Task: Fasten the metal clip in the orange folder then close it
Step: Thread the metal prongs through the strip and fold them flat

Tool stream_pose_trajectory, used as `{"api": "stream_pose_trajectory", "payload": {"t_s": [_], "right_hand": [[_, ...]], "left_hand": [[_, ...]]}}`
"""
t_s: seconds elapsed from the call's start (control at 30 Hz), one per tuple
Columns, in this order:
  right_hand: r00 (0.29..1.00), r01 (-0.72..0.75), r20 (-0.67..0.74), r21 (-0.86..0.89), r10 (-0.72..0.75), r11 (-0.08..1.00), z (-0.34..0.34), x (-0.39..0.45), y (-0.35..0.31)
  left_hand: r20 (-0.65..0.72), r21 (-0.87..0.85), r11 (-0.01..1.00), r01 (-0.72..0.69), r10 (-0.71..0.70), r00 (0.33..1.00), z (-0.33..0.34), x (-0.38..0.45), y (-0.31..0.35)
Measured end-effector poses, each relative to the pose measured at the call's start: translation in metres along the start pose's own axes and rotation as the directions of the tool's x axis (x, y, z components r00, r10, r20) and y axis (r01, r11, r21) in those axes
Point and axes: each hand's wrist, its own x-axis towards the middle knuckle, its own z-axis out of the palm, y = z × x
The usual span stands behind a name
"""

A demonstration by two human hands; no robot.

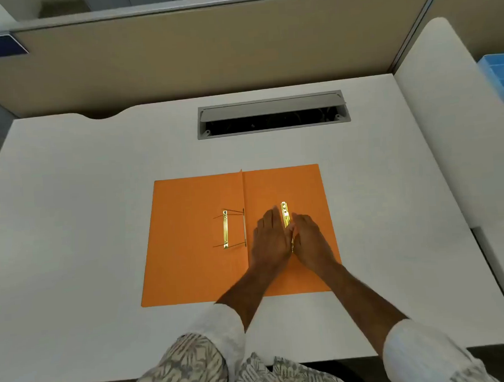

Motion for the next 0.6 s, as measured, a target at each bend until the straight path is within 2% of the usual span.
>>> {"api": "stream_pose_trajectory", "payload": {"t_s": [0.07,0.2,0.33,0.43,0.6], "right_hand": [[0.997,-0.066,-0.029,0.117,0.07,0.991,0.001,-0.001,0.0],[0.974,-0.213,-0.028,0.229,0.225,0.95,0.004,-0.001,0.002],[0.946,-0.308,0.007,0.347,0.325,0.886,0.002,0.003,0.002],[0.929,-0.349,0.041,0.43,0.368,0.833,0.001,0.005,0.004],[0.919,-0.362,0.04,0.487,0.393,0.795,0.005,0.008,0.005]], "left_hand": [[0.007,-0.17,0.981,0.097,-0.097,0.995,-0.001,-0.001,0.0],[0.012,-0.426,0.878,0.22,-0.238,0.971,0.004,-0.004,0.0],[0.121,-0.637,0.663,0.393,-0.418,0.9,0.003,0.003,0.0],[0.211,-0.724,0.51,0.463,-0.476,0.854,0.0,0.008,0.004],[0.285,-0.773,0.363,0.52,-0.533,0.796,0.004,0.014,0.012]]}}
